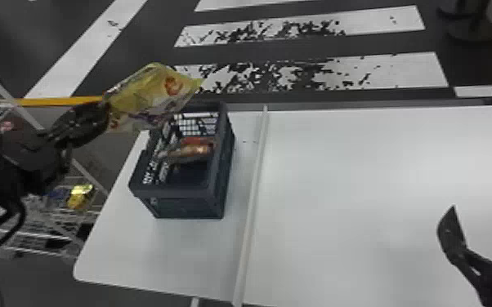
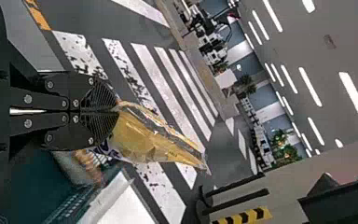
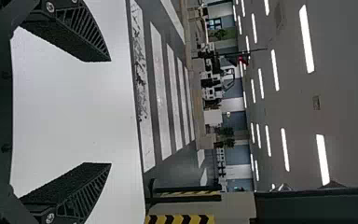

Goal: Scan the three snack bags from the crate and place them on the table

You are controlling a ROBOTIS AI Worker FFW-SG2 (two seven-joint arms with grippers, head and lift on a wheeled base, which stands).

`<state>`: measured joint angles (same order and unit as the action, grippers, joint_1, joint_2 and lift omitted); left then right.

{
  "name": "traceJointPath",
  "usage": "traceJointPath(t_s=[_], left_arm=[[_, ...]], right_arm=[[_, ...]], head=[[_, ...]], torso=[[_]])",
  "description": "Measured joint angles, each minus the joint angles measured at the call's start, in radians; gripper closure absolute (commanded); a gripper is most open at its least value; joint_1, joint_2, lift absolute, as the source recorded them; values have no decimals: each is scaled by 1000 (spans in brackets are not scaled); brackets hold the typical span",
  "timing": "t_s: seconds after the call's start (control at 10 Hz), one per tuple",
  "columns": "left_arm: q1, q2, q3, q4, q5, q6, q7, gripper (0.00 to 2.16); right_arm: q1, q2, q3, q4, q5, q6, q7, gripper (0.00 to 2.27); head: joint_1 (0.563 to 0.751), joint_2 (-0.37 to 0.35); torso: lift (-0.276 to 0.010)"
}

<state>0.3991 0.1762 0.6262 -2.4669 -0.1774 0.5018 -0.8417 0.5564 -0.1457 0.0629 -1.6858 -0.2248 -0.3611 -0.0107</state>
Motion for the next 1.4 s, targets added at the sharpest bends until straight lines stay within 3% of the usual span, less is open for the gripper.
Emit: traceJointPath(t_s=[0.1,0.3,0.5,0.6,0.8,0.9,1.1,1.4], left_arm=[[13,-15,9,-47,37,31,-8,2138],[30,-55,-15,-110,65,60,-20,2138],[31,-100,-96,-118,80,49,-43,2138],[30,-123,-164,-116,58,28,-56,2138],[26,-155,-334,-87,-46,-6,-54,2138],[25,-160,-424,-46,-120,-37,-47,2138],[22,-154,-591,72,-269,-106,-15,2138],[0,-137,-792,254,-396,-164,48,2138]], right_arm=[[1,0,0,0,-1,-2,0,87],[5,0,0,0,-2,-10,0,87],[14,0,-3,-2,-10,-29,0,87],[20,0,-7,-6,-13,-35,0,87],[28,0,-18,-11,-21,-50,-5,87],[29,0,-21,-11,-22,-53,-12,87],[30,0,-34,-11,-34,-54,-14,87],[22,-2,-58,-10,-52,-48,-15,87]], head=[[695,204],[695,161],[695,109],[695,53],[695,-35],[695,-86],[695,-160],[695,-302]], torso=[[-62],[-62],[-62],[-62],[-62],[-62],[-62],[-62]])
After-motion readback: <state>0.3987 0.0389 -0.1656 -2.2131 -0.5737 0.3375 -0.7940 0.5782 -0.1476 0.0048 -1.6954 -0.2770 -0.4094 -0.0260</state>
